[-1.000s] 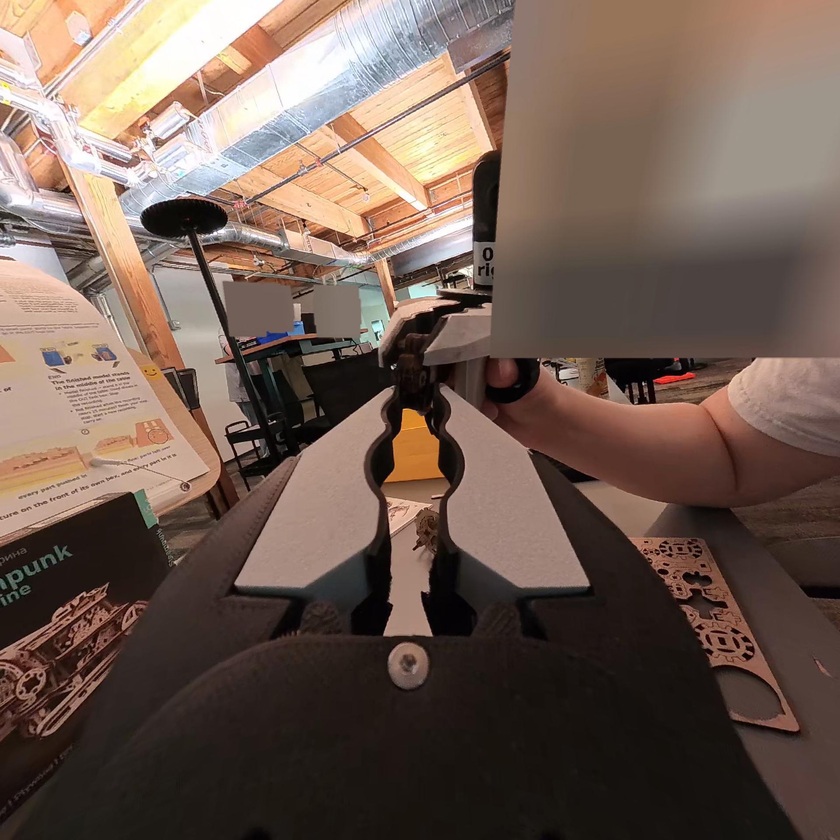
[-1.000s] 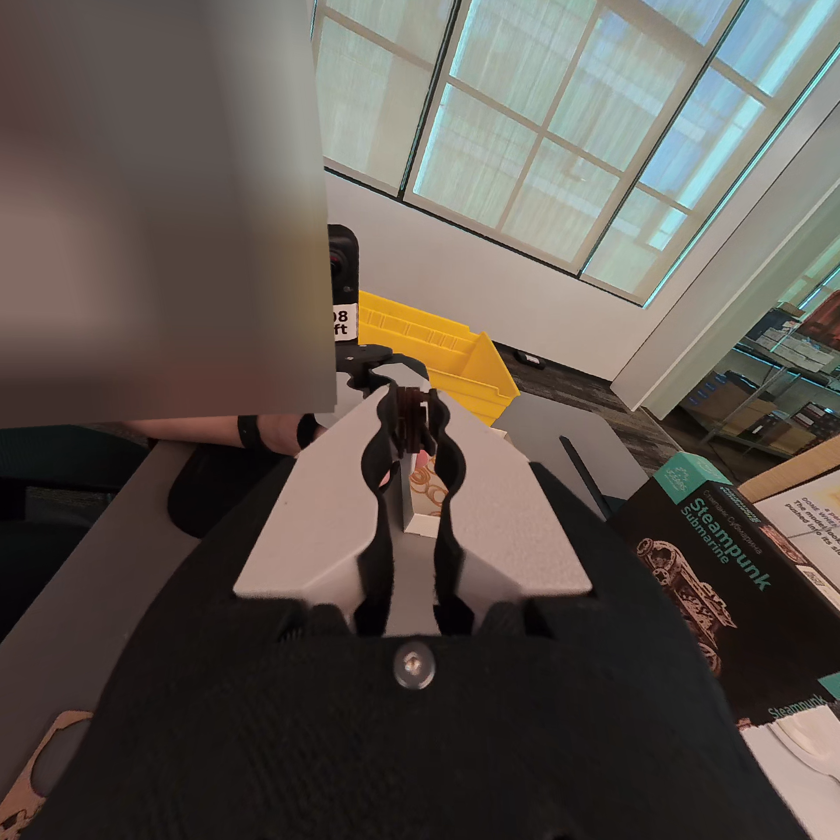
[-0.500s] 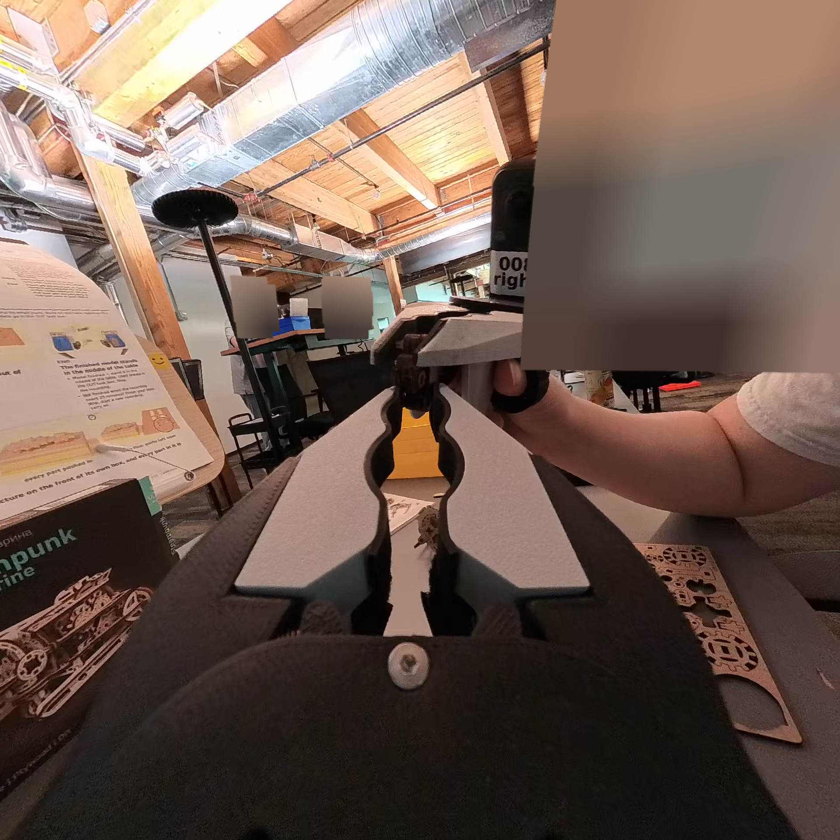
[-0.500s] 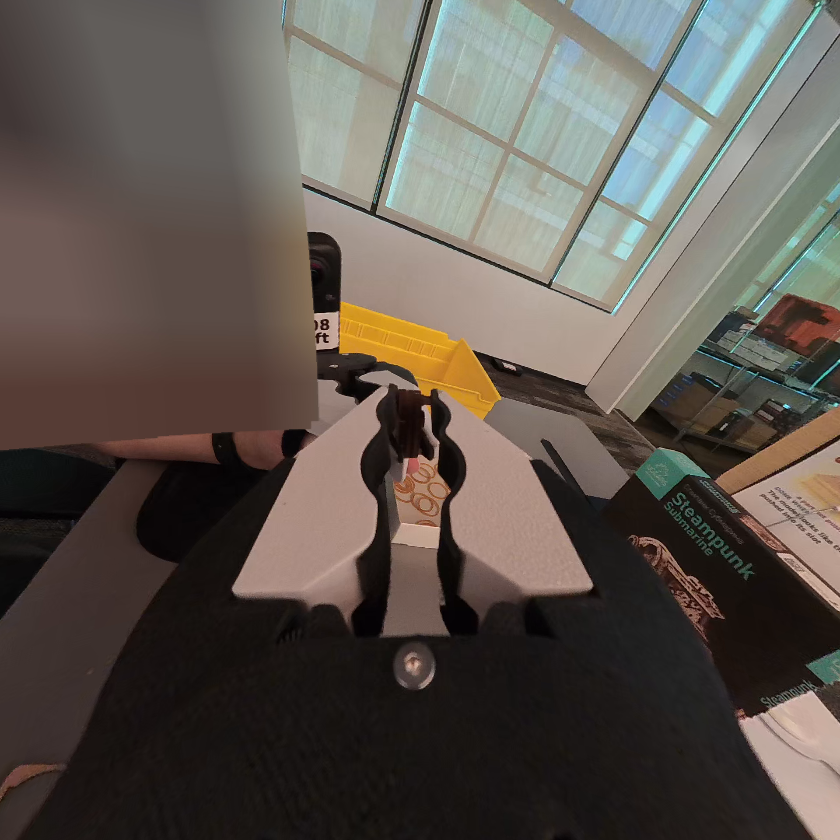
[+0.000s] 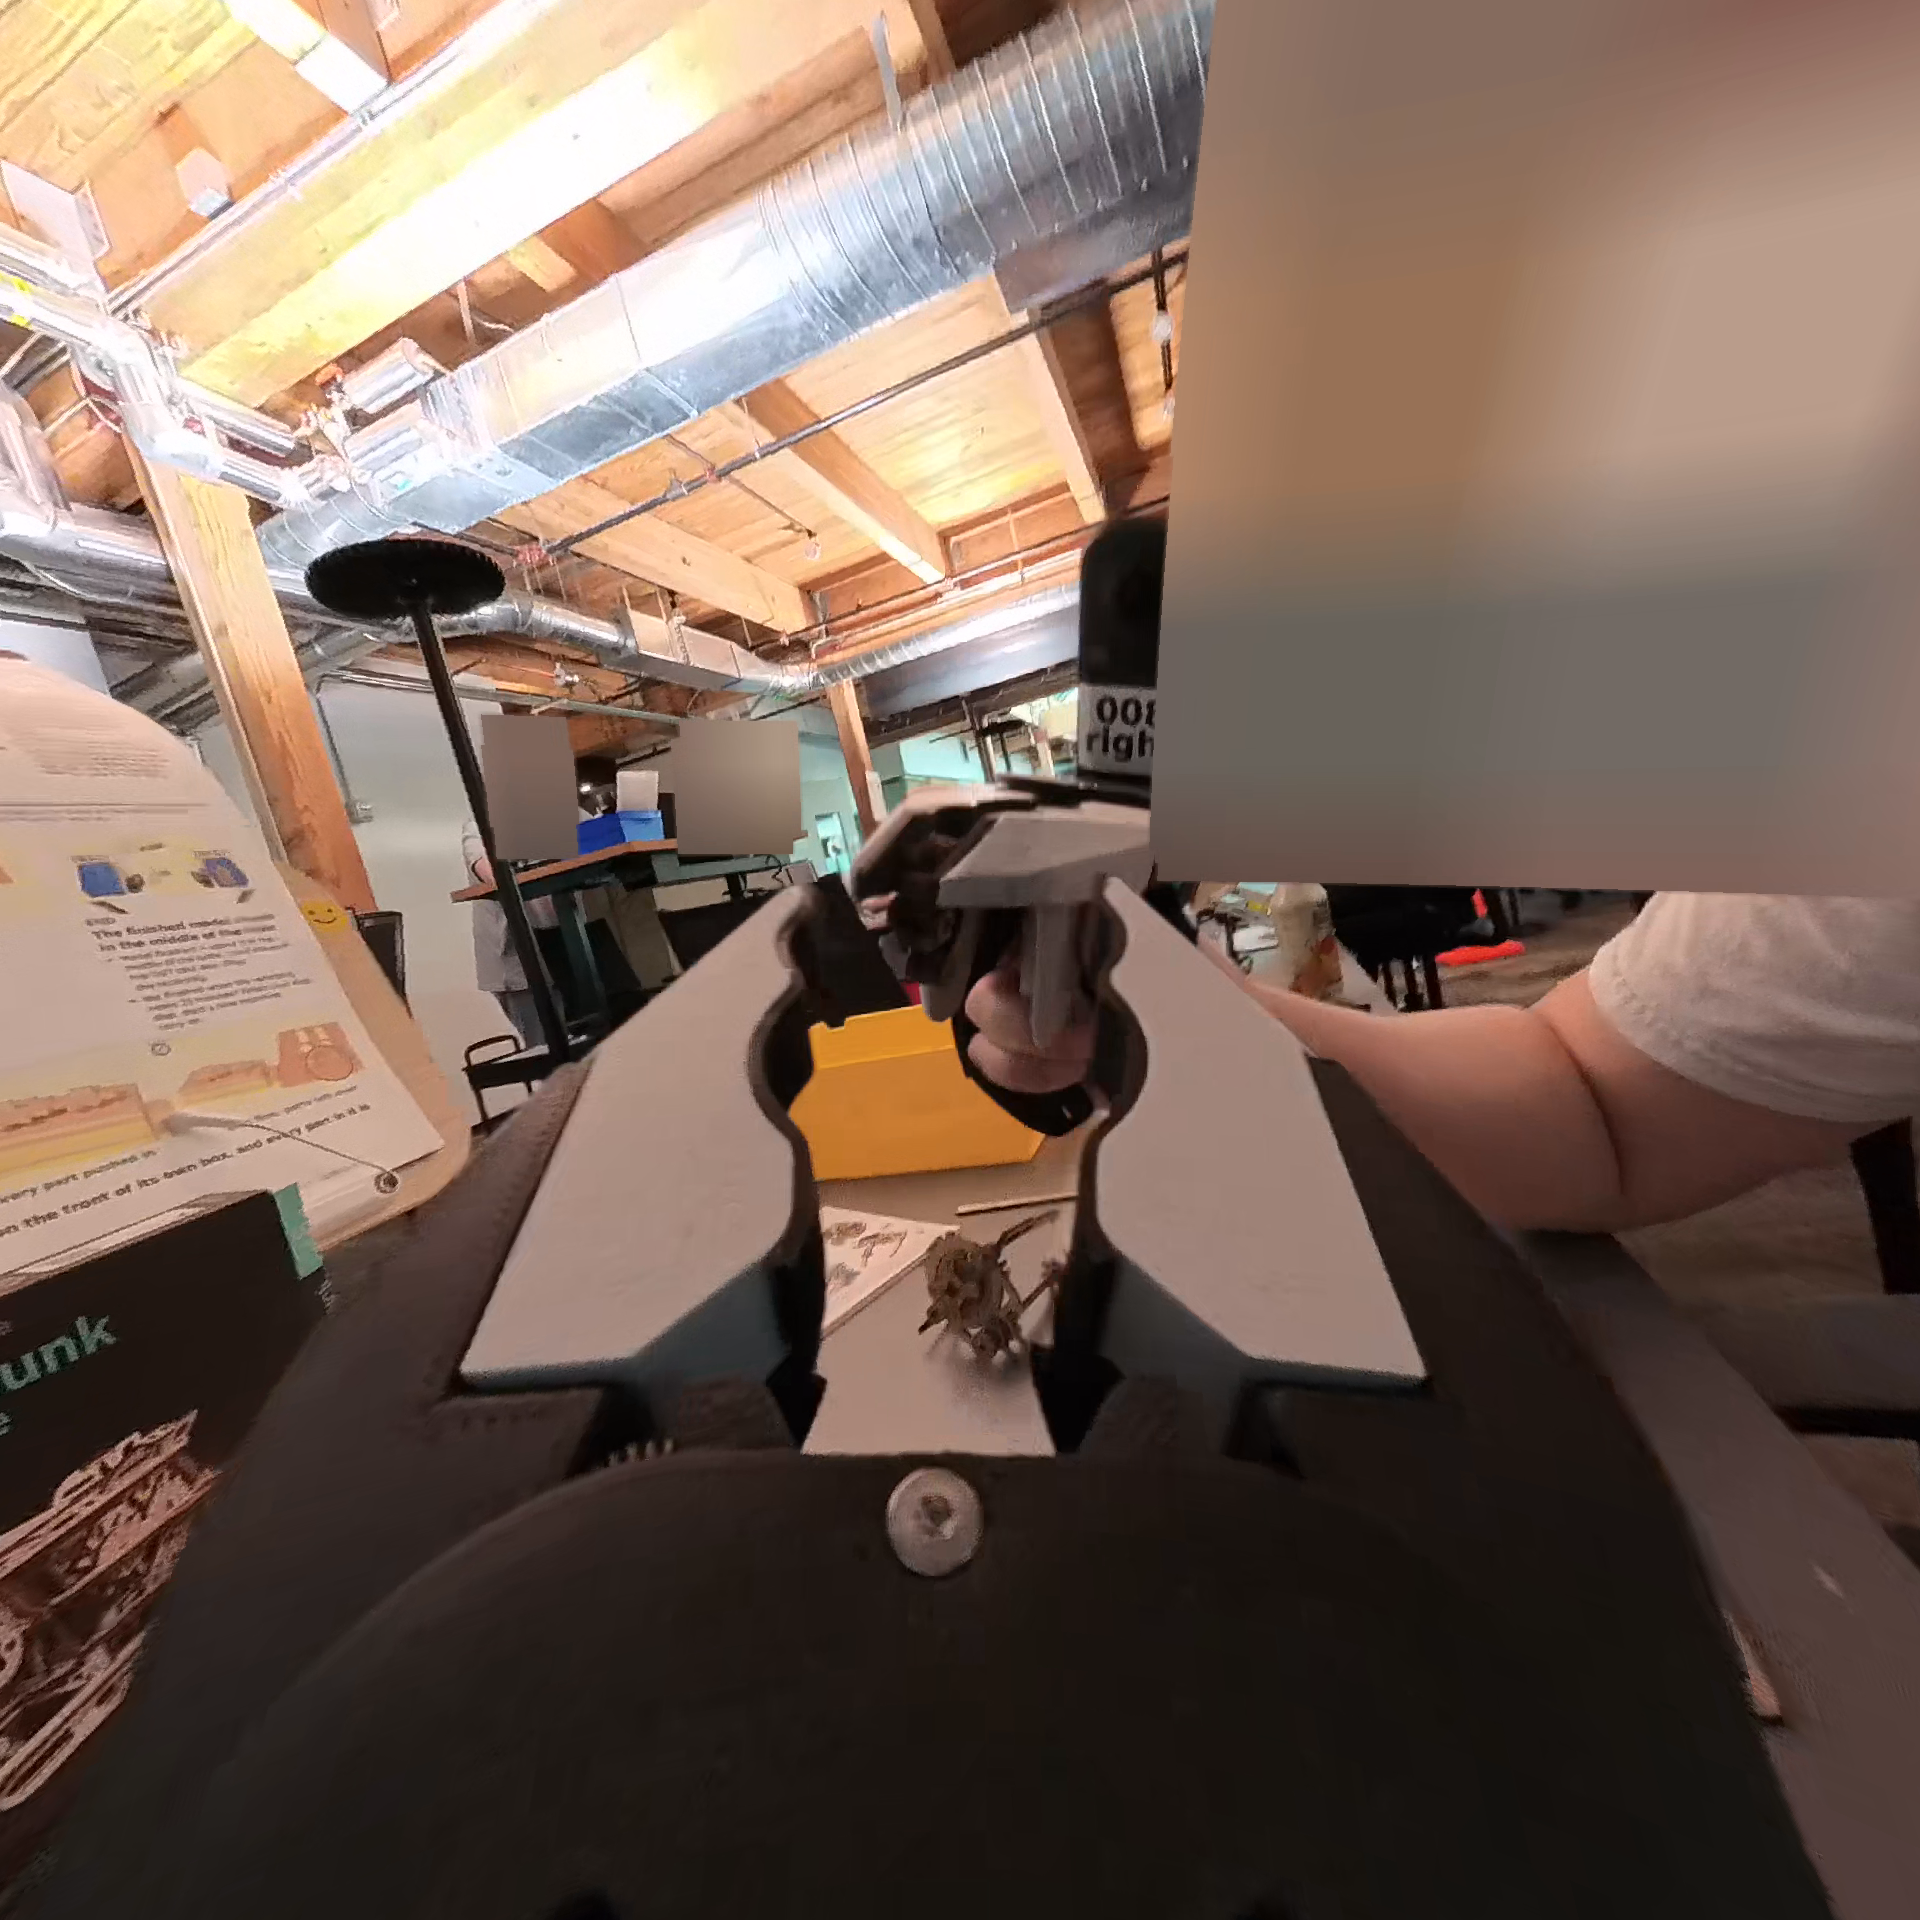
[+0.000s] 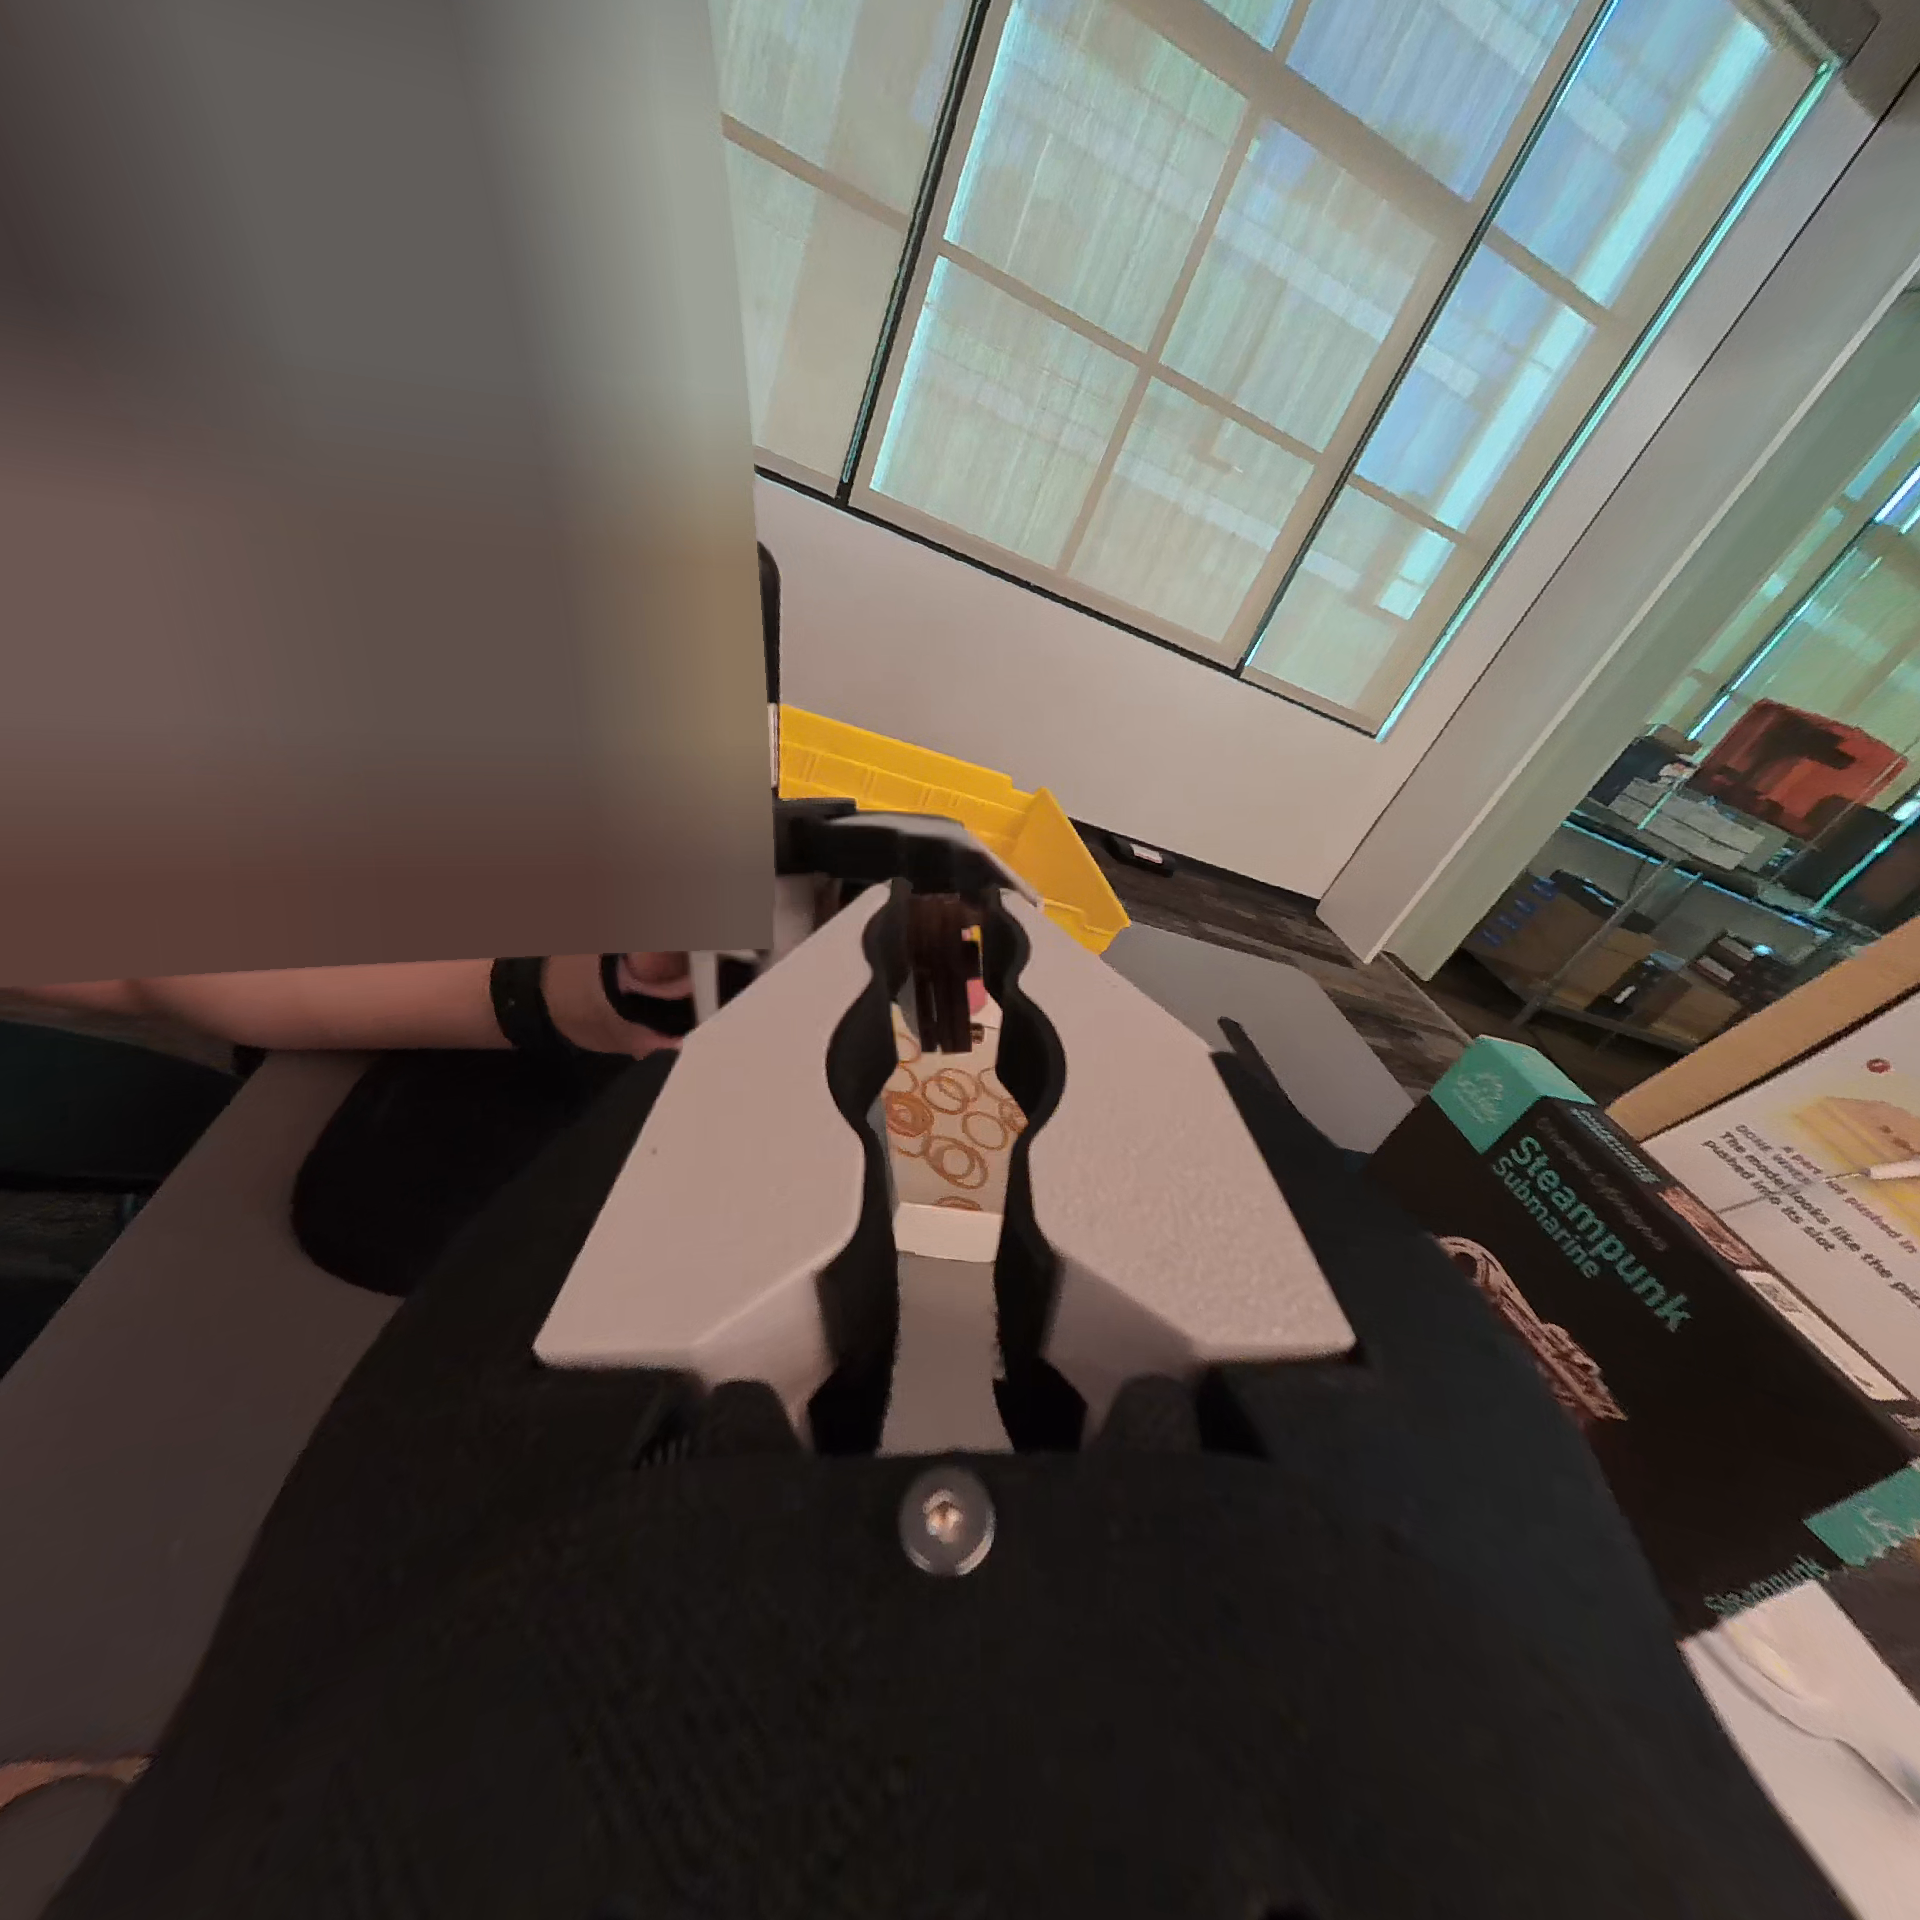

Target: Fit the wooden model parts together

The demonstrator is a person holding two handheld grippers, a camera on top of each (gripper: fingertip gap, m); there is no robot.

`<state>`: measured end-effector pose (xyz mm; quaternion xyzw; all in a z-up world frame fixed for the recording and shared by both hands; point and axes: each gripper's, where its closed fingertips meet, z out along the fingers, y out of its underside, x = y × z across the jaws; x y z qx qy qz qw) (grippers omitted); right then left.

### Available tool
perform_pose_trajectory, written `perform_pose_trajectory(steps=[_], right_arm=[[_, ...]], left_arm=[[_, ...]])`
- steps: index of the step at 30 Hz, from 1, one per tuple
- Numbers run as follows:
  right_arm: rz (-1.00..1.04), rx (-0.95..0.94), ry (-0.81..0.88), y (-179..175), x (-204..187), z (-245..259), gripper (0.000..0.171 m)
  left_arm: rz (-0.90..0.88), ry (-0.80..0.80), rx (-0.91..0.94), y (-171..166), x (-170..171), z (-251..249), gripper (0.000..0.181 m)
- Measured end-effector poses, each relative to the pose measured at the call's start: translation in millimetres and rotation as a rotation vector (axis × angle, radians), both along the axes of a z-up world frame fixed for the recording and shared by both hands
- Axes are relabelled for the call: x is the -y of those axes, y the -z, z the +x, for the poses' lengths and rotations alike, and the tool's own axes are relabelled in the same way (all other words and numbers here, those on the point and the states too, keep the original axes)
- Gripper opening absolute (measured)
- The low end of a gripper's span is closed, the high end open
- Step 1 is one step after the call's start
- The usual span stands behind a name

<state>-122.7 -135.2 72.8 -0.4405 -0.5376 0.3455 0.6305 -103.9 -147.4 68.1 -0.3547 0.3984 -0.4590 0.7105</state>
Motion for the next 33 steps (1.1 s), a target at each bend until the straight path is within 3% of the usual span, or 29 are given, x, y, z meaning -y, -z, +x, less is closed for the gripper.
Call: perform_pose_trajectory(steps=[6, 8, 16, 23, 33], right_arm=[[0.067, 0.054, -0.072, 9.0, 11.5, -4.4, 0.012], [0.076, 0.063, -0.097, 11.3, 16.0, -6.3, 0.012], [0.01, -0.013, -0.144, 0.9, 15.8, 0.9, 0.012], [-0.08, -0.053, -0.247, 4.1, 26.2, -6.6, 0.011], [-0.003, -0.035, -0.238, -0.6, 25.6, 0.7, 0.015]], left_arm=[[0.043, 0.007, -0.022, -5.9, 8.5, -3.0, 0.043], [0.077, 0.013, -0.031, -3.9, 12.5, -2.9, 0.024], [0.031, 0.038, -0.063, 4.2, 5.8, -0.7, 0.043], [0.086, -0.014, -0.109, 12.9, 9.6, 11.3, 0.013], [0.084, -0.017, -0.098, 11.1, 9.7, 9.5, 0.01]])
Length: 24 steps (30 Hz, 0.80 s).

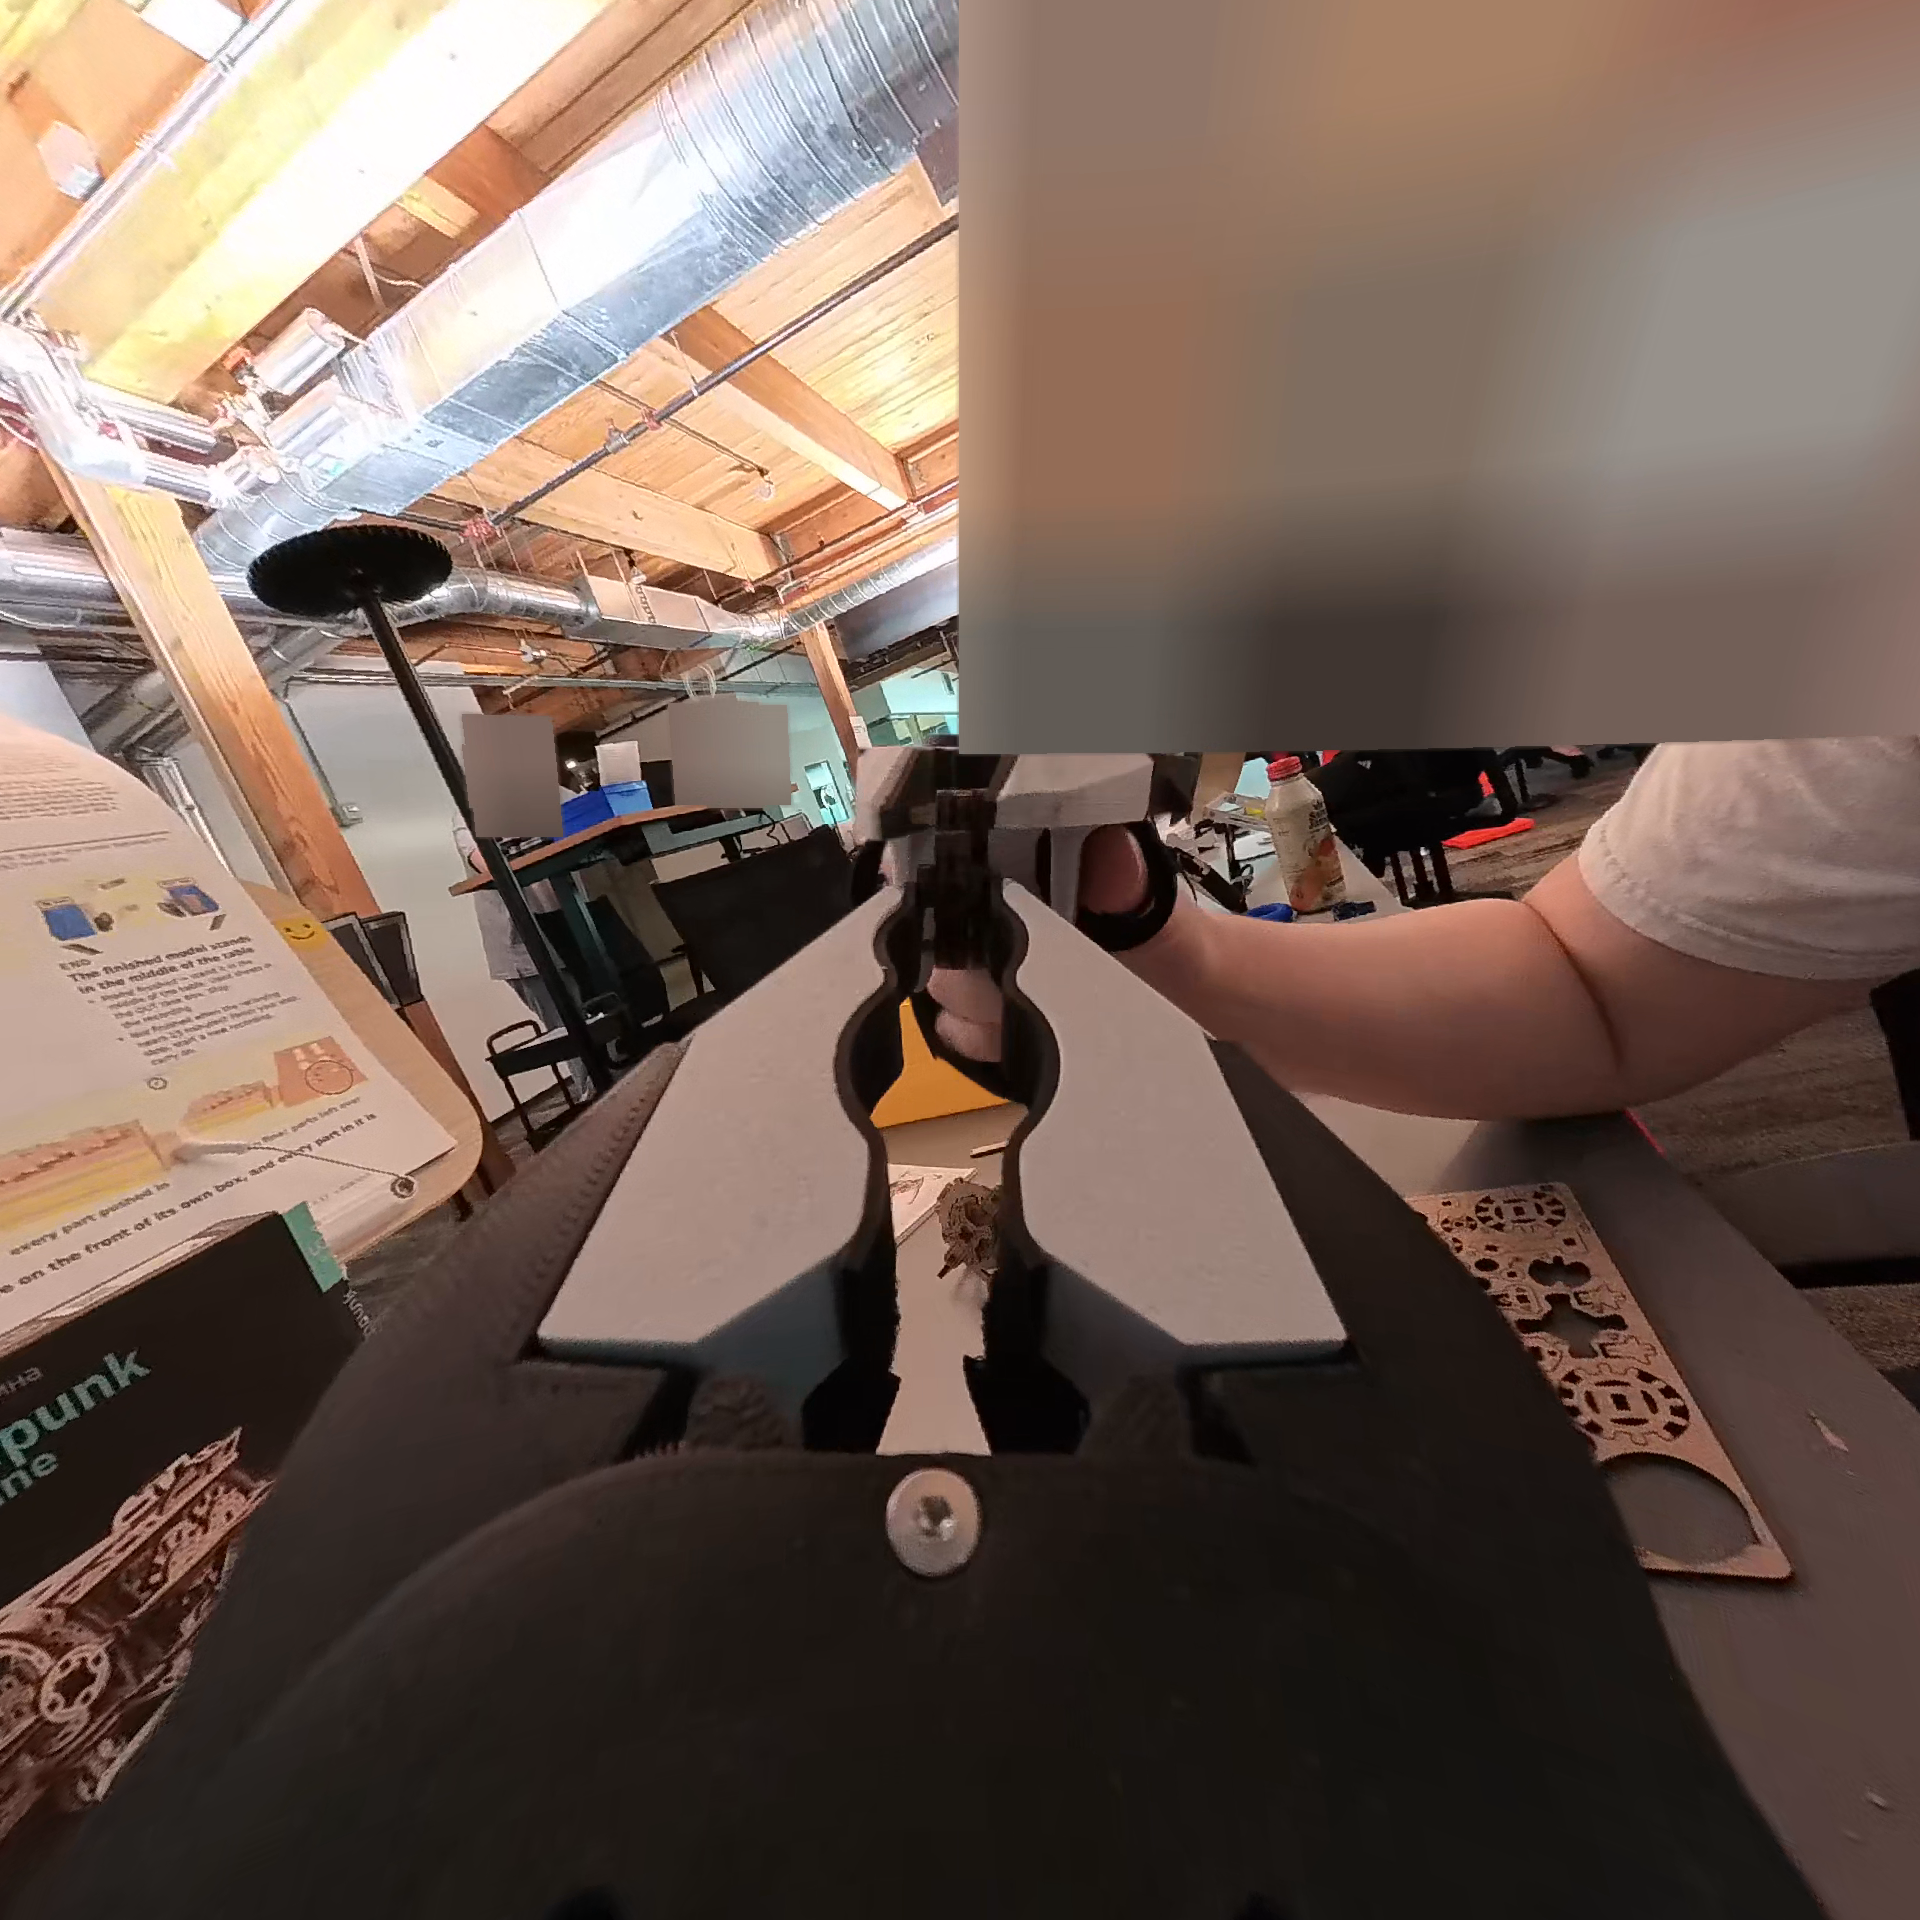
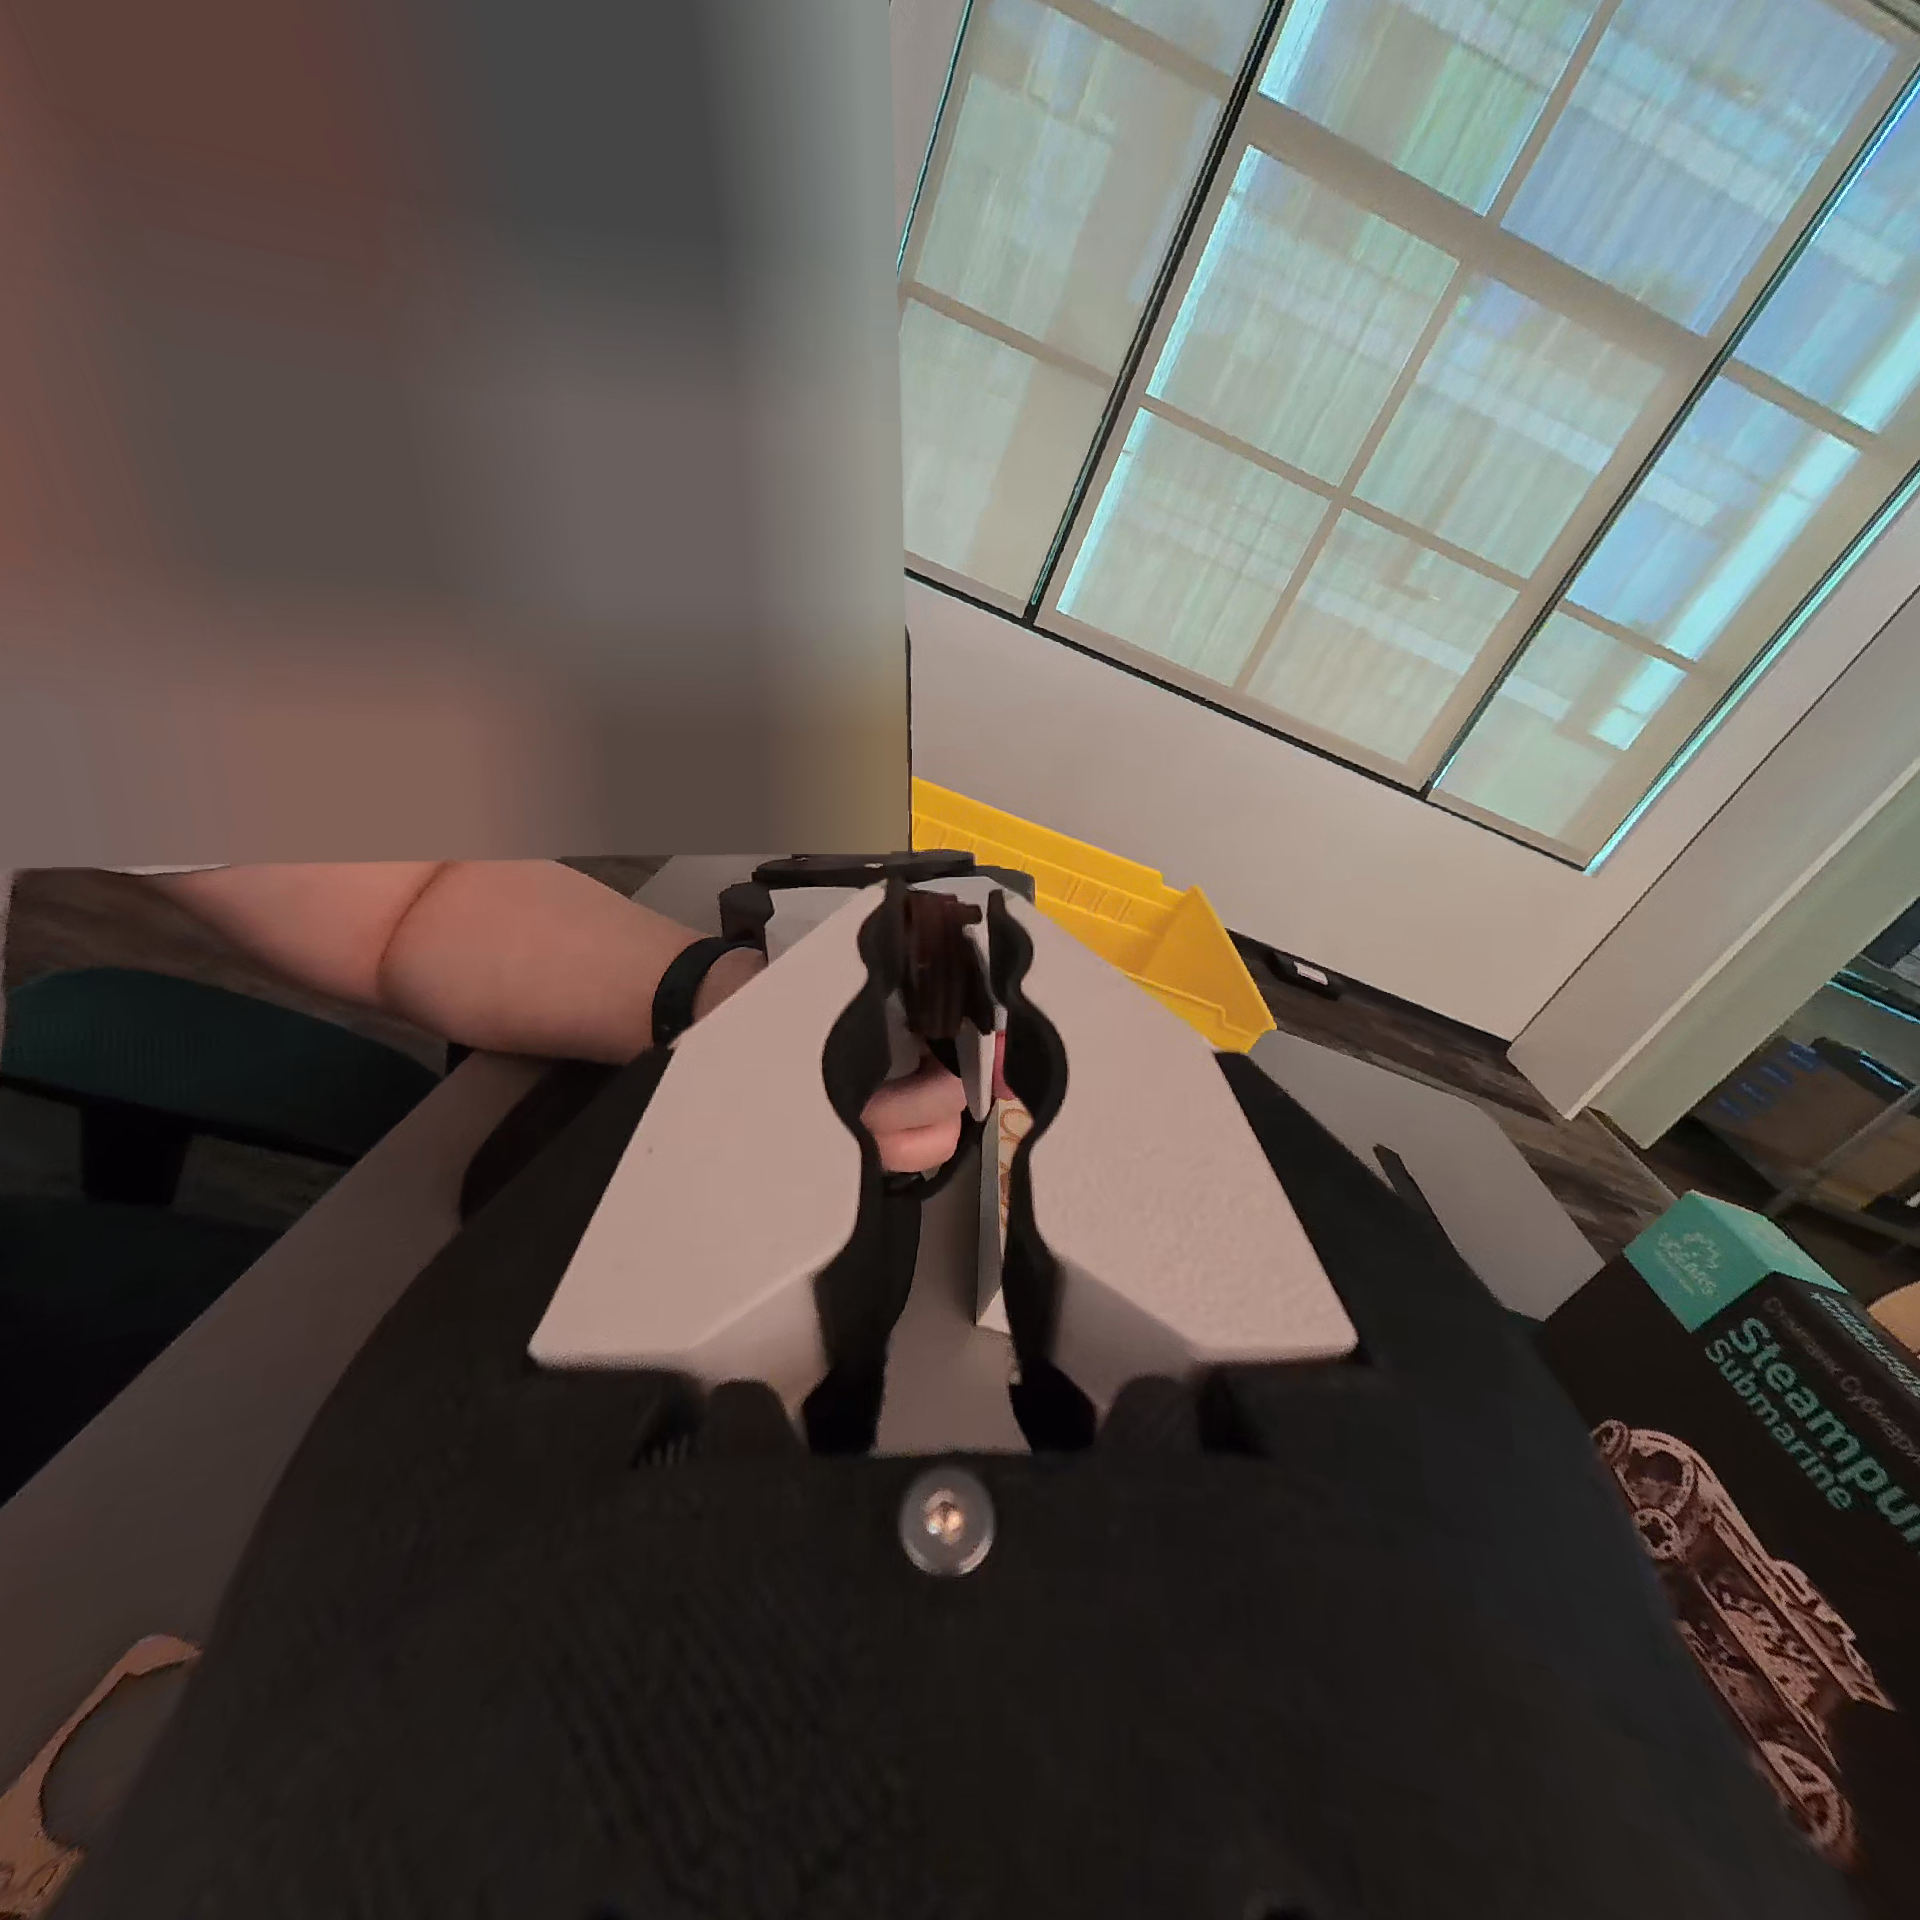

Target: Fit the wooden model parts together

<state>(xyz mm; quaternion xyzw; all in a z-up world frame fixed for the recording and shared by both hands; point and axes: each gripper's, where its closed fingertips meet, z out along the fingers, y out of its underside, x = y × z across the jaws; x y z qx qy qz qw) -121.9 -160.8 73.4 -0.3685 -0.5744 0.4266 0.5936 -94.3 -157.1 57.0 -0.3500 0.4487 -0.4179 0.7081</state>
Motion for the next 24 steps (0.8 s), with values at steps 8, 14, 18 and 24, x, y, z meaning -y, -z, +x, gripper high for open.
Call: perform_pose_trajectory(steps=[8, 14, 18, 24], right_arm=[[-0.013, 0.023, -0.015, 1.4, 2.4, 1.0, 0.013], [0.043, 0.012, 0.017, -0.3, 1.5, 4.0, 0.013], [0.042, 0.025, 0.002, 2.2, 0.6, 6.0, 0.012], [0.061, 0.053, -0.033, 8.9, 5.5, 4.3, 0.012]], left_arm=[[0.001, 0.022, -0.002, 0.3, 2.9, -0.1, 0.01], [-0.009, 0.059, 0.022, -3.3, 6.2, -3.2, 0.023], [-0.031, 0.072, 0.05, -13.5, 7.0, -10.6, 0.038], [0.021, 0.062, 0.005, -9.1, 13.3, -5.5, 0.029]])
